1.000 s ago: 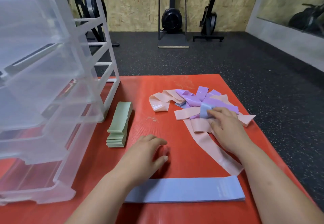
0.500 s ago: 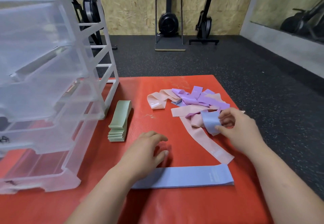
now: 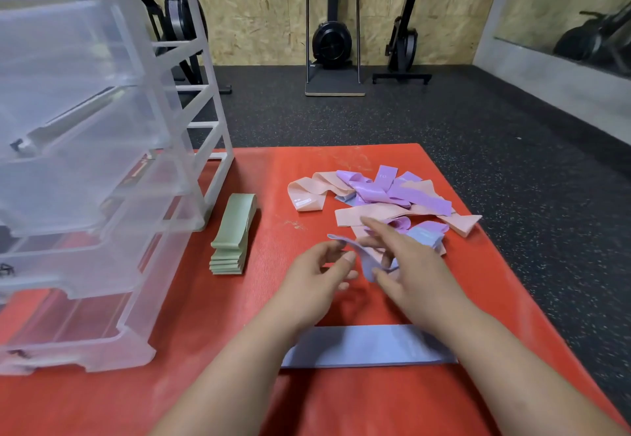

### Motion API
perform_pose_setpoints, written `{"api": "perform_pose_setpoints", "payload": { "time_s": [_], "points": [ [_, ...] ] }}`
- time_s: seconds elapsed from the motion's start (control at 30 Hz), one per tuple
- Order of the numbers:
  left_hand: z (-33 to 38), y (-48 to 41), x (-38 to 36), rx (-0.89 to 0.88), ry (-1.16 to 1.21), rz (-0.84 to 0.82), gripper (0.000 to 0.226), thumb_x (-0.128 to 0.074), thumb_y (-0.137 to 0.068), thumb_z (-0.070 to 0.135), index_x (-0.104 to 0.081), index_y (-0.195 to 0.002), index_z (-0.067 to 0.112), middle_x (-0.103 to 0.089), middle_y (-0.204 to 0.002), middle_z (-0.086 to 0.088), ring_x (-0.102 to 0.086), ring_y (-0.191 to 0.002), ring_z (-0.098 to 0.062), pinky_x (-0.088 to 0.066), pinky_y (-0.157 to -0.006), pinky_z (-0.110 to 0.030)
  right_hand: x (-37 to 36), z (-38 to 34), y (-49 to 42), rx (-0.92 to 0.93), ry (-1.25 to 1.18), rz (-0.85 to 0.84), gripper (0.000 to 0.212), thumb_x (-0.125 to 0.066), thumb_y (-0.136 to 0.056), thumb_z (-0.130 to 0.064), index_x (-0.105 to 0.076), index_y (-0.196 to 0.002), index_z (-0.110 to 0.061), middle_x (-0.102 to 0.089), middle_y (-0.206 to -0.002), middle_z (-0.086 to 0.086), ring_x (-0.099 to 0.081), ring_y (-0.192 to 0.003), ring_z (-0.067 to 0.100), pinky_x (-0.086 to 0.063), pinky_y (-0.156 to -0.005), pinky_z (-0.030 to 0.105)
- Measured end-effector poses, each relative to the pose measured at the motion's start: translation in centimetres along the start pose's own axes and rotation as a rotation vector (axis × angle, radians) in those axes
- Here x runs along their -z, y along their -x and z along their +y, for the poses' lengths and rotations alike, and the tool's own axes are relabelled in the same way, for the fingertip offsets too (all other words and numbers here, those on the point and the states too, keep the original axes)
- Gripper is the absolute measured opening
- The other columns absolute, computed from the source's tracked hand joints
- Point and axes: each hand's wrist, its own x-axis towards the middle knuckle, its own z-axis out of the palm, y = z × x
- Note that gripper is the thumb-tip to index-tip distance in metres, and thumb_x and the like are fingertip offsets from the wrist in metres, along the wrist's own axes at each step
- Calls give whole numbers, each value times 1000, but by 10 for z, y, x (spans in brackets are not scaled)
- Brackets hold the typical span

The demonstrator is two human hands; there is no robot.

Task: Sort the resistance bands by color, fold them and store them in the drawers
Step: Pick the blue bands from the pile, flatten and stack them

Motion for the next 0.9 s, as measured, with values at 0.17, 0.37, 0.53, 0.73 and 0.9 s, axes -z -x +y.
{"api": "perform_pose_setpoints", "payload": {
  "time_s": [0.17,0.37,0.53,0.73,0.9],
  "points": [
    [-12,-10,8,80,153,126,18,-70,-101,32,-75,-110,18,-80,-109,-7,-76,-107,-31,-58,-101,-58,-19,1,0,114,27,-134,75,-73,-90,-21,-39,-151,-49,-62,-114,-38,-59,-97,0,-49,-92,25],
    [-8,-10,18,130,151,160,14,-63,-106,15,-75,-110,9,-80,-106,-16,-77,-104,-35,-61,-96,-52,-23,7,-8,96,-63,58,46,-68,-91,-6,-68,-128,-34,-70,-107,-24,-66,-94,3,-54,-82,24],
    [0,-7,23,112,146,144,16,-62,-107,18,-75,-110,9,-78,-97,-10,-70,-89,-18,-60,-92,-42,-19,20,-11,14,68,59,45,-73,-93,-24,-63,-136,-31,-64,-126,-15,-56,-114,5,-49,-99,30],
    [0,-5,26,-8,-21,72,12,-66,-103,13,-78,-104,14,-74,-89,-1,-61,-82,-13,-51,-81,-36,-23,10,-8,83,1,-27,49,-76,-91,-31,-60,-137,-35,-63,-119,-22,-54,-117,1,-37,-99,17],
    [0,-3,29,-212,-302,164,15,-72,-96,11,-75,-95,26,-76,-85,12,-67,-79,-7,-52,-75,-27,-20,11,-9,42,-16,-35,44,-79,-88,-24,-64,-128,-39,-63,-98,-23,-60,-99,-1,-42,-86,13]
  ]
}}
